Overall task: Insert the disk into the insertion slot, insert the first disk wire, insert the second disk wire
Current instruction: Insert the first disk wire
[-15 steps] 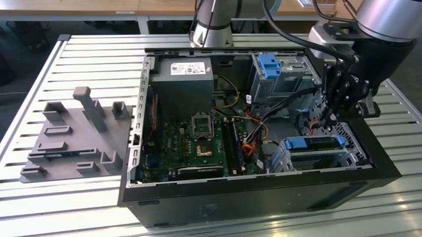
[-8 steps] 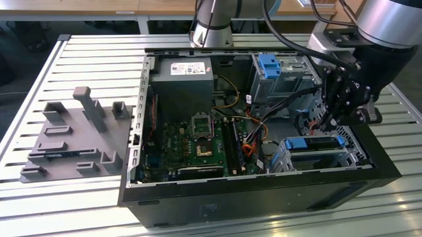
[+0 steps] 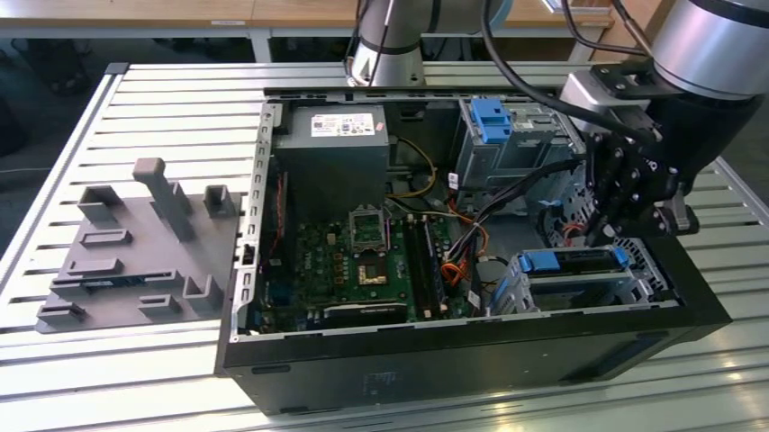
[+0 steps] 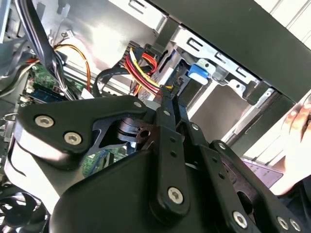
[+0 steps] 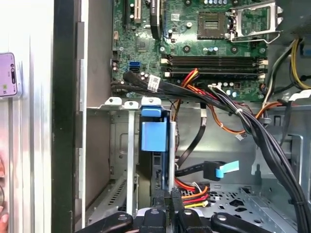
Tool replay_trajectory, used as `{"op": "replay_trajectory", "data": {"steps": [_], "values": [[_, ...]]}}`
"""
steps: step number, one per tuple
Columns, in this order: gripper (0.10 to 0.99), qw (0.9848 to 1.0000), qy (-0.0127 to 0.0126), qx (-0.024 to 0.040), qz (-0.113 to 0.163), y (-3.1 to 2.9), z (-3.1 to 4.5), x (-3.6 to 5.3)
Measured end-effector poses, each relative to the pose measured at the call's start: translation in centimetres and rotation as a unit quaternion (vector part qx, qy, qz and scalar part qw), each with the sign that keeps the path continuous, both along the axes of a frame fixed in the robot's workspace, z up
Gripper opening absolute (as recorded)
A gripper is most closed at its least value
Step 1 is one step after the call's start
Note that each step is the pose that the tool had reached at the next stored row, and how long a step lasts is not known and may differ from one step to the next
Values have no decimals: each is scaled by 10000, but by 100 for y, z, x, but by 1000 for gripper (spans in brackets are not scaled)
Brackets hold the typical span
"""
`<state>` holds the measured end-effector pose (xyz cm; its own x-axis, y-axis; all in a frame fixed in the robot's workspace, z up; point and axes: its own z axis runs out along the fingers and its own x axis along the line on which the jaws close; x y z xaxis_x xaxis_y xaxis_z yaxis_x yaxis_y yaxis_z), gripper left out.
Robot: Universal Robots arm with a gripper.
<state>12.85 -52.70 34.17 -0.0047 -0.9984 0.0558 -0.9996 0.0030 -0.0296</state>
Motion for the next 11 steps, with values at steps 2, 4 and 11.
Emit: {"op": "replay_trajectory", "data": {"steps": [2,4,11], "values": [[165,10000,-5,-1,15,-24,-7,-6],[165,10000,-19,2,27,-30,-20,-8],[165,10000,-60,-1,43,-31,-59,-15]]}}
